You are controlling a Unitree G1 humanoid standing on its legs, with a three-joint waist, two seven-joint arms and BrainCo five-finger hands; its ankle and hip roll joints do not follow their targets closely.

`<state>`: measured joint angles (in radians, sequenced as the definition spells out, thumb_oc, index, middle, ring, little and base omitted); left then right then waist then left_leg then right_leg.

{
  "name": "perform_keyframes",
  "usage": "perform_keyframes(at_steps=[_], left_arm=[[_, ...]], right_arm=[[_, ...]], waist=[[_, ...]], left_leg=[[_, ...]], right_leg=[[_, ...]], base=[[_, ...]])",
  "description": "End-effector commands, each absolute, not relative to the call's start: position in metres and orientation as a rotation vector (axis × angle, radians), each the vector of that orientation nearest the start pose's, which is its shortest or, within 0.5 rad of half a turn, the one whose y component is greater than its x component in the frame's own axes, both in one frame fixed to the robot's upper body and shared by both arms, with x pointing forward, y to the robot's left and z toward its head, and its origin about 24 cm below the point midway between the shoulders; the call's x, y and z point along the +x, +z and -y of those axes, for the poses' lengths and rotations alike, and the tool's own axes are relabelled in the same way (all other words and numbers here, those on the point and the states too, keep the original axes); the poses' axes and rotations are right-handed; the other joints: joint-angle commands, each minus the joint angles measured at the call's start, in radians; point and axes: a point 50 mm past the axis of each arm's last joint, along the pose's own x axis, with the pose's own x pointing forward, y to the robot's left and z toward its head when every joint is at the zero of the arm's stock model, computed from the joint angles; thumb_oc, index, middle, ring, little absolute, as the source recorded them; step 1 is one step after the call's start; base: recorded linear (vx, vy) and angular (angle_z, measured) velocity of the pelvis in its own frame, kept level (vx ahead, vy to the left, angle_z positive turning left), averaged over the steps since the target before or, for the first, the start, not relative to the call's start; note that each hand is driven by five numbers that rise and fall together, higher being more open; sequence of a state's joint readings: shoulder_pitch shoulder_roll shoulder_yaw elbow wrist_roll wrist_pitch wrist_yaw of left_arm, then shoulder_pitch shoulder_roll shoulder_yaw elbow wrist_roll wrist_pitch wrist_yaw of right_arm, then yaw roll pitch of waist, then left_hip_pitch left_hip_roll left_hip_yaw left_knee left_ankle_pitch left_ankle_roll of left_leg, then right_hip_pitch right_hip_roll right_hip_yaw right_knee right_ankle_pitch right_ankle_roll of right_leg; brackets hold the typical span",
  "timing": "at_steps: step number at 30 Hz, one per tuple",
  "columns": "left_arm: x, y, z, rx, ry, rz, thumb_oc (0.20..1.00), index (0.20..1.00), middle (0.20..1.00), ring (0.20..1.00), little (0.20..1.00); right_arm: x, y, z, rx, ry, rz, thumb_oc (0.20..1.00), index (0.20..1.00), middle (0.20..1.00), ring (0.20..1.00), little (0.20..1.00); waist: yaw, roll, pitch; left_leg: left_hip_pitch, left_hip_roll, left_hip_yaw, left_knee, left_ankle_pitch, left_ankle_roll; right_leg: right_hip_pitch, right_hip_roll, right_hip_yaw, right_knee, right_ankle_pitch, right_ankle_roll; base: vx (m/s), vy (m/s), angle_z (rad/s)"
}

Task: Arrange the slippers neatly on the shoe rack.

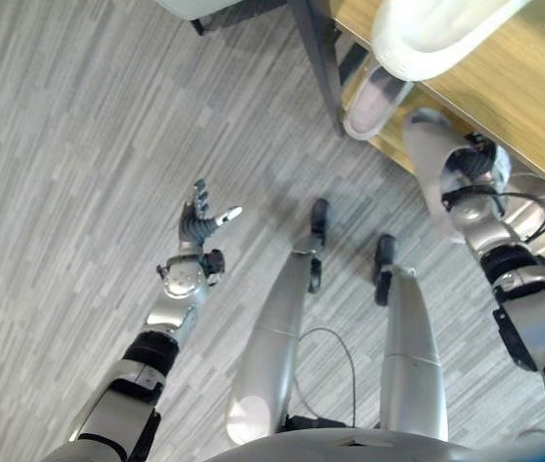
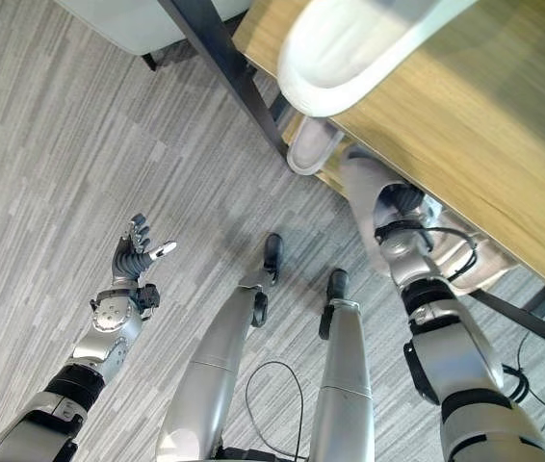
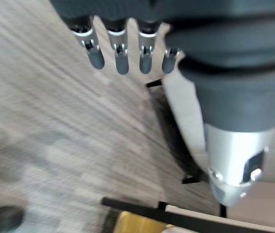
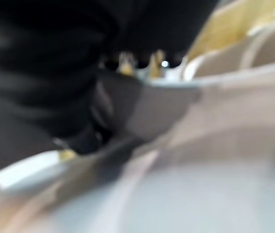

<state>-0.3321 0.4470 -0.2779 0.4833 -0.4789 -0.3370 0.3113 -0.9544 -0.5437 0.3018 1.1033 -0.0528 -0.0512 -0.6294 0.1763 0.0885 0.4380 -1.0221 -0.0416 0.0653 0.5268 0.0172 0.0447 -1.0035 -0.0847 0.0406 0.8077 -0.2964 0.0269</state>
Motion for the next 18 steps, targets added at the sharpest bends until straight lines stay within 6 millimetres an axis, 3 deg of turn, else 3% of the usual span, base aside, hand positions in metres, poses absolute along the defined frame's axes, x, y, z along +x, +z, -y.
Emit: perform_keyframes(at_steps=[1,9,13,18], left_arm=[[0.296,0.047,-0.215,0.056,0.173,0.118,1.000,1.000,1.000,1.000,1.000],[0.291,0.044,-0.208,0.047,0.126,0.113,1.000,1.000,1.000,1.000,1.000],[0.290,0.044,-0.200,0.043,0.102,0.116,1.000,1.000,1.000,1.000,1.000],[0.291,0.039,-0.201,0.066,0.106,0.100,1.000,1.000,1.000,1.000,1.000]], right_arm=[[0.375,0.144,0.290,-0.727,-0.736,0.074,0.200,0.200,0.200,0.200,0.200],[0.371,0.162,0.317,-0.774,-0.827,0.048,0.200,0.200,0.200,0.200,0.200],[0.367,0.169,0.331,-0.683,-0.938,0.017,0.200,0.200,0.200,0.200,0.200],[0.369,0.180,0.329,-0.705,-0.933,0.056,0.200,0.200,0.200,0.200,0.200]], waist=[[-0.003,0.030,-0.057],[0.019,0.064,-0.089],[0.035,0.089,-0.098],[0.040,0.090,-0.111]], left_leg=[[-0.041,0.020,-0.028,0.077,-0.171,-0.038],[-0.101,0.001,-0.018,0.118,-0.191,-0.031],[-0.107,-0.008,-0.011,0.107,-0.186,-0.030],[-0.109,-0.021,-0.012,0.076,-0.175,-0.026]], right_leg=[[0.111,-0.075,0.018,-0.065,-0.022,0.066],[0.045,-0.106,0.020,-0.018,-0.028,0.067],[0.037,-0.120,0.021,-0.022,-0.021,0.075],[0.028,-0.128,0.018,-0.034,-0.010,0.080]], base=[[0.08,0.005,0.04],[0.08,0.016,0.08],[0.04,0.031,0.05],[0.01,0.008,0.01]])
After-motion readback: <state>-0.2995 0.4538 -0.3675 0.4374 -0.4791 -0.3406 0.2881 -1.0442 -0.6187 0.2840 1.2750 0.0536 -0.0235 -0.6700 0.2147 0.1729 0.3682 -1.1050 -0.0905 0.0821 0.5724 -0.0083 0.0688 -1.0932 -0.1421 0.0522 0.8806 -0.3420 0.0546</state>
